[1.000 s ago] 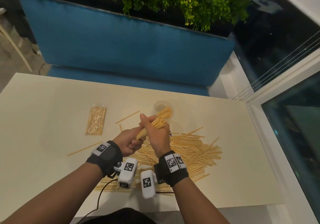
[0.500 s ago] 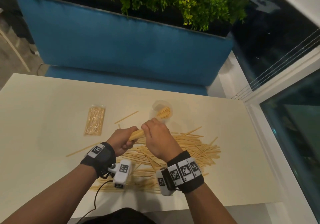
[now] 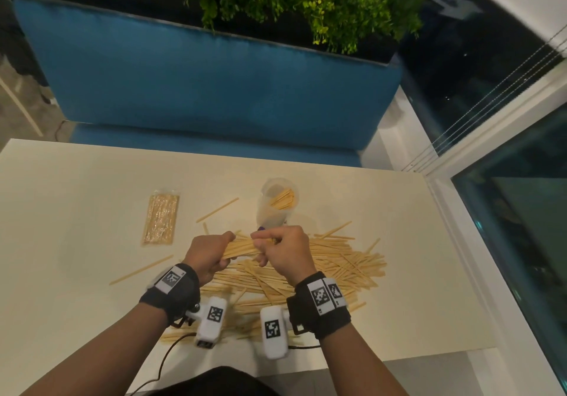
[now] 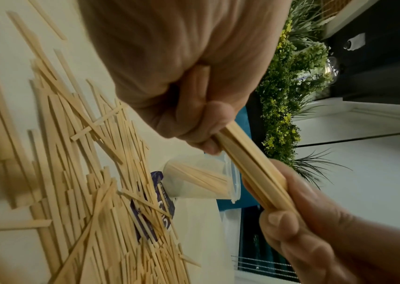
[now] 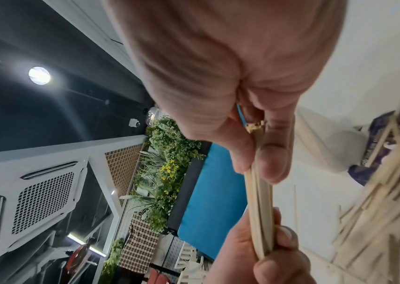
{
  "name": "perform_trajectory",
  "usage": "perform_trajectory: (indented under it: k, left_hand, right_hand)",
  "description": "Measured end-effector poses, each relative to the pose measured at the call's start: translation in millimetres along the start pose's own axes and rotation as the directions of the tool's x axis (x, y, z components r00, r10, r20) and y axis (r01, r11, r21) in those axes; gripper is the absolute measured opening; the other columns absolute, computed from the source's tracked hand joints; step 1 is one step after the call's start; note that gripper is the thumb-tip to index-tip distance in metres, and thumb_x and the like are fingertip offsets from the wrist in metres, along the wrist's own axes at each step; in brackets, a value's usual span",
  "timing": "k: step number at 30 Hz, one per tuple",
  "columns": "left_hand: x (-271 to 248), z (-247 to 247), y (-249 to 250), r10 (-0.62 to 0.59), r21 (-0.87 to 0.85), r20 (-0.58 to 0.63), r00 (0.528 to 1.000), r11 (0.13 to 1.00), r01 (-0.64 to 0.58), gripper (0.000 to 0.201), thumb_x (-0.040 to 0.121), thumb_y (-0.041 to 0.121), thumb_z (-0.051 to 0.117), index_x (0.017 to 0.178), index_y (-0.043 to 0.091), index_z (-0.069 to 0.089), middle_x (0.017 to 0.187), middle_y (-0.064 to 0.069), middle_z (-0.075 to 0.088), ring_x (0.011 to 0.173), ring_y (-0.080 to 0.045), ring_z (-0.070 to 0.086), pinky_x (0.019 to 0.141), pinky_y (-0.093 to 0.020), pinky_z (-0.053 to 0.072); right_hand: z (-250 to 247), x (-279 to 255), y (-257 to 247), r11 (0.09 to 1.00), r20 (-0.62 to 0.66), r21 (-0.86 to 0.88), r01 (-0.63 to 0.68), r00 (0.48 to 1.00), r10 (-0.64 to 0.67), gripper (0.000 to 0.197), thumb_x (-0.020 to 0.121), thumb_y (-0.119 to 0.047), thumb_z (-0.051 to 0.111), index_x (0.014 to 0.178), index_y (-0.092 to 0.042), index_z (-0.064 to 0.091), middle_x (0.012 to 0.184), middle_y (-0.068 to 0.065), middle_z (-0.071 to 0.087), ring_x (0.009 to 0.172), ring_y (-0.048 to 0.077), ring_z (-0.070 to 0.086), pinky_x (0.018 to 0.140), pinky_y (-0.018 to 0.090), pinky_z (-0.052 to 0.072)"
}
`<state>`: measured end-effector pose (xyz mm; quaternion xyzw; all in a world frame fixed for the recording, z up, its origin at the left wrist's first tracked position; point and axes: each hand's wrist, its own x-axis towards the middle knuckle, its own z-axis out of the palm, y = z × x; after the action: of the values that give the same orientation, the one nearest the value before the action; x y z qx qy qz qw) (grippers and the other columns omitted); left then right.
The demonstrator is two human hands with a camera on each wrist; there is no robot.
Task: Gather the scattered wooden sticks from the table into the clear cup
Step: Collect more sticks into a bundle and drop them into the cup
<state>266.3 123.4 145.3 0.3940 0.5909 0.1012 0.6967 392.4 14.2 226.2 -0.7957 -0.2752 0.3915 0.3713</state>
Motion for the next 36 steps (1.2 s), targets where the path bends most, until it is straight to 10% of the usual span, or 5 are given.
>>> perform_trajectory:
  k: [10, 14, 21, 30, 36]
  left_hand:
    - [0, -9, -7, -0.088, -0.251, 0.243, 0.966, 0.956, 0.150, 0.034, 0.107, 0.029, 0.043, 0.091, 0.003, 0.059, 0.084, -0.019, 0.066, 0.060, -0.025, 0.062, 0.045, -0.026, 0.051]
    - [13, -28, -36, 0.059, 0.249, 0.147, 0.987, 0.964, -0.095, 0.041, 0.104, 0.034, 0.047, 0.090, 0.004, 0.071, 0.084, -0.014, 0.075, 0.069, -0.026, 0.071, 0.061, -0.031, 0.052]
    - [26, -86, -134, 0.506, 0.908, 0.284, 0.815, 0.131, -0.398, 0.003, 0.082, 0.022, 0.064, 0.084, 0.024, 0.066, 0.083, 0.005, 0.057, 0.076, -0.018, 0.052, 0.063, -0.031, 0.046]
    - [34, -108, -167, 0.545, 0.877, 0.295, 0.785, 0.171, -0.449, 0.009, 0.078, 0.030, 0.047, 0.081, 0.028, 0.055, 0.081, 0.009, 0.048, 0.070, -0.015, 0.047, 0.055, -0.031, 0.045]
    - [34, -107, -165, 0.523, 0.888, 0.269, 0.809, 0.189, -0.418, 0.014, 0.077, 0.034, 0.044, 0.080, 0.026, 0.056, 0.080, 0.009, 0.049, 0.069, -0.016, 0.048, 0.056, -0.030, 0.045]
  right_hand:
    - [-38, 17, -6, 0.998, -0.034, -0.011, -0.057, 0.998, 0.057, 0.013, 0.090, -0.008, 0.078, 0.089, -0.021, 0.081, 0.104, 0.008, 0.075, 0.052, 0.012, 0.067, 0.058, 0.021, 0.058]
    - [-75, 32, -25, 1.000, -0.173, -0.009, -0.009, 0.985, 0.007, 0.013, 0.093, -0.012, 0.075, 0.102, -0.019, 0.081, 0.086, 0.006, 0.077, 0.056, 0.008, 0.066, 0.052, 0.013, 0.051]
    - [-91, 102, -32, 0.976, -0.361, -0.205, 0.080, 0.920, -0.151, 0.014, 0.097, -0.011, 0.069, 0.099, -0.019, 0.080, 0.108, 0.007, 0.071, 0.086, 0.021, 0.072, 0.074, 0.021, 0.061]
    - [-14, 150, 12, 0.533, 0.158, -0.798, 0.280, 0.952, -0.263, 0.038, 0.099, 0.003, 0.052, 0.130, -0.012, 0.067, 0.129, 0.010, 0.063, 0.120, 0.029, 0.055, 0.102, 0.036, 0.047]
    - [-11, 138, 32, 0.353, 0.063, -0.891, 0.285, 0.849, -0.525, 0.032, 0.089, -0.012, 0.059, 0.120, -0.017, 0.067, 0.126, 0.001, 0.065, 0.113, 0.026, 0.048, 0.092, 0.040, 0.034]
